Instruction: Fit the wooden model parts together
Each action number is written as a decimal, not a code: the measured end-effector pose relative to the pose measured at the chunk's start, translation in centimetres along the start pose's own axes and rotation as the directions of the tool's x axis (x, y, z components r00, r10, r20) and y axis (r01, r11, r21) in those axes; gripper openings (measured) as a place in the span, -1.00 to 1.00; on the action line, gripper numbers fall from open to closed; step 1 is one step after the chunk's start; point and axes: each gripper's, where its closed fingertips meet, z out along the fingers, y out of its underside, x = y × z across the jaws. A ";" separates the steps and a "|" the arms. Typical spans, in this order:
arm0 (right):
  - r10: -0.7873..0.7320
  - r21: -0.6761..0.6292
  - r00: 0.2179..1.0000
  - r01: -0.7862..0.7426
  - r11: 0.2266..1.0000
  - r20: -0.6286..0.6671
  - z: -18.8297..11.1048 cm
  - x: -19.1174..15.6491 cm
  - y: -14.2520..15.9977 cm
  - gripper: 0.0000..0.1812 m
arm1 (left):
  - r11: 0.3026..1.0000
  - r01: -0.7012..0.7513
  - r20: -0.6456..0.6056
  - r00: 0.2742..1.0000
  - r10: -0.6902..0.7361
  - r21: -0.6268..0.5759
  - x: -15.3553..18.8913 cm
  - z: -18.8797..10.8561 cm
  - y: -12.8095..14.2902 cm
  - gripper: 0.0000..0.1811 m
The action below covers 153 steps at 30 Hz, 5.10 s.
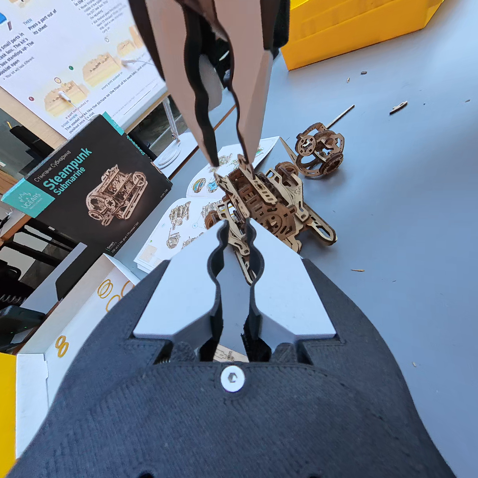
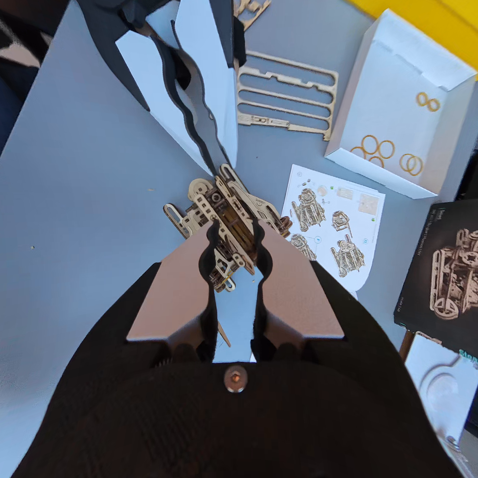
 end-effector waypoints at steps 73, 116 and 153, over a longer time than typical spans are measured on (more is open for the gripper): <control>0.335 0.506 0.935 -0.232 0.831 -0.121 -2.0 -7.5 5.9 -0.79 | 0.842 -0.539 -0.276 0.808 0.520 0.008 1.1 1.2 0.3 -0.83; 0.420 0.558 0.894 -0.272 0.784 -0.156 -3.4 -5.9 5.6 -0.79 | 0.994 -0.095 -0.236 0.968 0.081 -0.048 0.8 -0.4 0.0 -0.79; 0.896 0.101 -0.009 -0.993 -0.060 0.443 1.0 -2.9 -1.5 -0.73 | 0.940 0.338 -0.271 0.901 -0.340 -0.053 4.8 0.0 -1.2 -0.73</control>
